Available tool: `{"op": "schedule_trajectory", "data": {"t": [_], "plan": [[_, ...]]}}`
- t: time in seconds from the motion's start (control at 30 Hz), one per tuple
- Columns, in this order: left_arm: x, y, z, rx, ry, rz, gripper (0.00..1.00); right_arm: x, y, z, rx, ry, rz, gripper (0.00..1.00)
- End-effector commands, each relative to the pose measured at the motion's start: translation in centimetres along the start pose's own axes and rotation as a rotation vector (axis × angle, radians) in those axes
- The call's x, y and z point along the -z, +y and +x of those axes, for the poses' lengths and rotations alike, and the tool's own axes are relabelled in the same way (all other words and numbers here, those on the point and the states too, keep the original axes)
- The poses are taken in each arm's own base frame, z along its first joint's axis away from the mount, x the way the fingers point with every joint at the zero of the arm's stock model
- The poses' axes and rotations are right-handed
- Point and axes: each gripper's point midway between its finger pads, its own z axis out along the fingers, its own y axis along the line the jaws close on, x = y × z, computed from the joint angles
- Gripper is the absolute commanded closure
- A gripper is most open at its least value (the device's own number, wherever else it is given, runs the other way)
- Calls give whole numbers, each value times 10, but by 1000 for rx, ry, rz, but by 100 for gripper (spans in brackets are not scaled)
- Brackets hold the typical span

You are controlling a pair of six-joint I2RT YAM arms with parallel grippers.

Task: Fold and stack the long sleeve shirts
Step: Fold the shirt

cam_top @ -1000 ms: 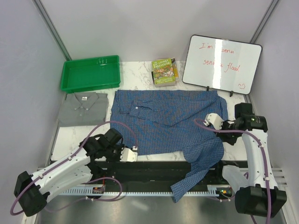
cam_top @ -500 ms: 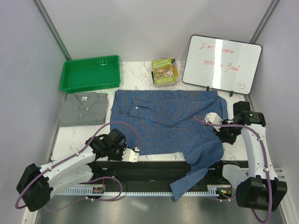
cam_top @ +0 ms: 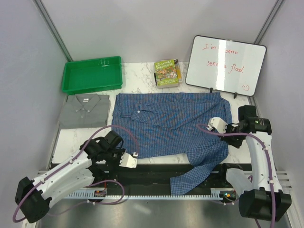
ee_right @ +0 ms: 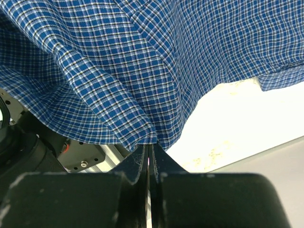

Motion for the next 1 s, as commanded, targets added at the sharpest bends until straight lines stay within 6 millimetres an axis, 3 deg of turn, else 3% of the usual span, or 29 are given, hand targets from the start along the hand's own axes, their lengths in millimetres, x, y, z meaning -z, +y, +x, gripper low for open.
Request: {"op": "schedule_trajectory", "data": {"t": [0.0,0.1,0.2,0.27,0.5,0.67,0.97], "plan": [[22,-4,-9,-18,-42,49,98,6,21,10,17,49,-88,100],[35,12,-17,31,-74,30,98,12,6,-2,-19,23,-88,100],[51,40,-24,71,-107,-17,98,17,-16,-17,-54,0,-96,100],[67,66,-29,96,-136,-67,98,23,-30,-27,-52,-24,-76,100],[86,144,-24,176,-152,-149,98,16,-78,-50,-80,-65,-106,100],[78,182,-11,209,-129,-144,98,8,-116,-68,-113,-89,-108,100],[69,236,21,265,-95,-154,98,-27,-157,-96,-113,-48,-119,100]]}}
